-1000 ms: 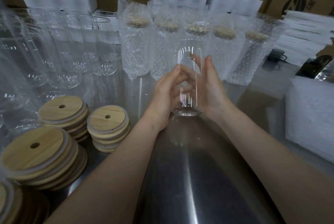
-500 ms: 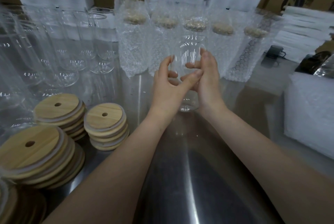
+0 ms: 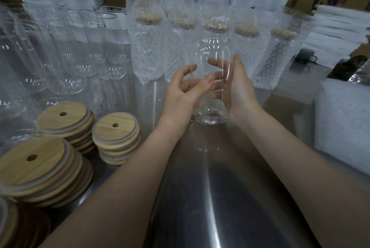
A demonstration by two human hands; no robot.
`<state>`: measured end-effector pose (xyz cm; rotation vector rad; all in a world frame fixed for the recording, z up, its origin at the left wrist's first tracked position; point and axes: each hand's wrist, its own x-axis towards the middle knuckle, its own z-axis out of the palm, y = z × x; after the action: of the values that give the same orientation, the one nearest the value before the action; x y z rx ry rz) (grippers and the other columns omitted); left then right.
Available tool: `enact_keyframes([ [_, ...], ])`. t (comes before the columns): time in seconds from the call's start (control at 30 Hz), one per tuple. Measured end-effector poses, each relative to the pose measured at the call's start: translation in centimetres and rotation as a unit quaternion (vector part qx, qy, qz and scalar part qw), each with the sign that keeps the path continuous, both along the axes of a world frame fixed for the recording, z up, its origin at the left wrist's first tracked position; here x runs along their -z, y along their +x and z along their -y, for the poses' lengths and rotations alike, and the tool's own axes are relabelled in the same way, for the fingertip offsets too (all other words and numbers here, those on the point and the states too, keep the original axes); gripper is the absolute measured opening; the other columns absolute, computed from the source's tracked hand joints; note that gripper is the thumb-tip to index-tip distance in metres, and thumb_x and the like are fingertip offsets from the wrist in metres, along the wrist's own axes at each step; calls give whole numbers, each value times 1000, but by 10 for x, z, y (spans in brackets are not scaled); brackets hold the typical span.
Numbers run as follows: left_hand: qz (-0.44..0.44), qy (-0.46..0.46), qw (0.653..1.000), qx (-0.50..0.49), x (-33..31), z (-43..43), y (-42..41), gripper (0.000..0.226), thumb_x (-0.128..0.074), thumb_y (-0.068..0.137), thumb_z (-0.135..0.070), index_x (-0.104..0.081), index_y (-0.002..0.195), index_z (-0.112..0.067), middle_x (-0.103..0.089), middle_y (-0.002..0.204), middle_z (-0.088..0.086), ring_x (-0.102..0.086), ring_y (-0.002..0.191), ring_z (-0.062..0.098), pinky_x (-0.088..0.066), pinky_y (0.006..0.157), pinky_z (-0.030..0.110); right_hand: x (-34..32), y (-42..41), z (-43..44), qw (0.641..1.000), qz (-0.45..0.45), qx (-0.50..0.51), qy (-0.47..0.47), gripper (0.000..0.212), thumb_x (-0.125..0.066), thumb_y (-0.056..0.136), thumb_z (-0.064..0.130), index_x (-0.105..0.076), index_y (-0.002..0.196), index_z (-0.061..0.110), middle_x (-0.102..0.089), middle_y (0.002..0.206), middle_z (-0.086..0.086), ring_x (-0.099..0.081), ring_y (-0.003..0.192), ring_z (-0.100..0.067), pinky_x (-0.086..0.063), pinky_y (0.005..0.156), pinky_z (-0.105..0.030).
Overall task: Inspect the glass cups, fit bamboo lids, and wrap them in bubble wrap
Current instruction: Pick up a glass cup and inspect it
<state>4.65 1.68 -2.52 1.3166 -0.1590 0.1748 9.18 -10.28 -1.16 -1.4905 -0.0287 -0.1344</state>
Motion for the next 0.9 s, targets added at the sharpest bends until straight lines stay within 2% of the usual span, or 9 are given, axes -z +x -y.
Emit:
enact_keyframes([
  [0.1,-7,-21,999,23,1,1,2,41,-62,92,-22,-49,131,-19,-72,102,2,-71,92,12,-55,80,31,-2,0,3,1000,-19,-9,24,54,-24,104,51,-72,96,28,-56,76,2,-52,53,-7,-39,53,-23],
  [0.23,-17,-43,997,57,5,3,6,35,-53,98,-28,-42,132,-26,-69,114,5,-69,106,19,-50,93,33,-4,-3,1,998,-27,-33,45,54,-24,105,49,-69,98,21,-62,55,11,-55,46,-2,-39,43,-17],
  [0.33,-5,-53,996,71,7,5,10,38,-44,102,-31,-41,138,-24,-63,120,-4,-62,114,8,-48,93,21,-2,-4,-4,999,-22,-5,34,55,-22,105,50,-67,93,20,-67,68,6,-58,62,-10,-45,61,-25],
  [0.43,3,-27,998,49,7,4,11,56,-48,91,-49,-44,138,-20,-57,130,-7,-53,122,-1,-42,102,25,-1,-8,-11,998,-26,-22,61,52,-21,104,53,-61,97,20,-74,88,-1,-71,86,-20,-56,77,-41],
  [0.53,7,32,999,-3,4,3,9,66,-68,83,-47,-46,138,-18,-39,142,0,-46,128,10,-45,95,11,-1,-13,-19,998,-7,-8,66,48,-20,105,52,-55,102,19,-75,86,-7,-74,81,-24,-60,73,-43],
  [0.6,13,53,997,-48,2,6,7,72,-82,76,-35,-43,135,-23,-36,136,3,-48,123,13,-48,89,12,-1,-14,-22,997,24,40,54,43,-21,105,48,-53,103,19,-72,85,-10,-73,74,-26,-60,66,-37],
  [0.7,11,-6,997,-81,-2,9,6,70,-79,60,-33,-44,120,-22,-48,116,7,-53,106,15,-49,90,25,1,-14,-23,994,54,96,16,41,-22,106,45,-55,105,22,-69,75,0,-70,71,-20,-58,72,-40],
  [0.8,-3,-40,997,-72,-2,7,6,61,-87,69,-19,-53,119,-12,-55,110,9,-56,99,13,-48,83,24,0,-13,-20,995,43,90,0,44,-21,106,47,-58,107,23,-67,62,7,-65,64,-15,-54,63,-35],
  [0.9,-9,-62,996,-60,-1,4,6,48,-77,80,-13,-55,122,-8,-58,110,8,-60,96,10,-51,79,20,-4,-10,-17,997,26,66,-8,47,-19,106,49,-59,106,23,-65,67,3,-60,54,-10,-50,56,-31],
])
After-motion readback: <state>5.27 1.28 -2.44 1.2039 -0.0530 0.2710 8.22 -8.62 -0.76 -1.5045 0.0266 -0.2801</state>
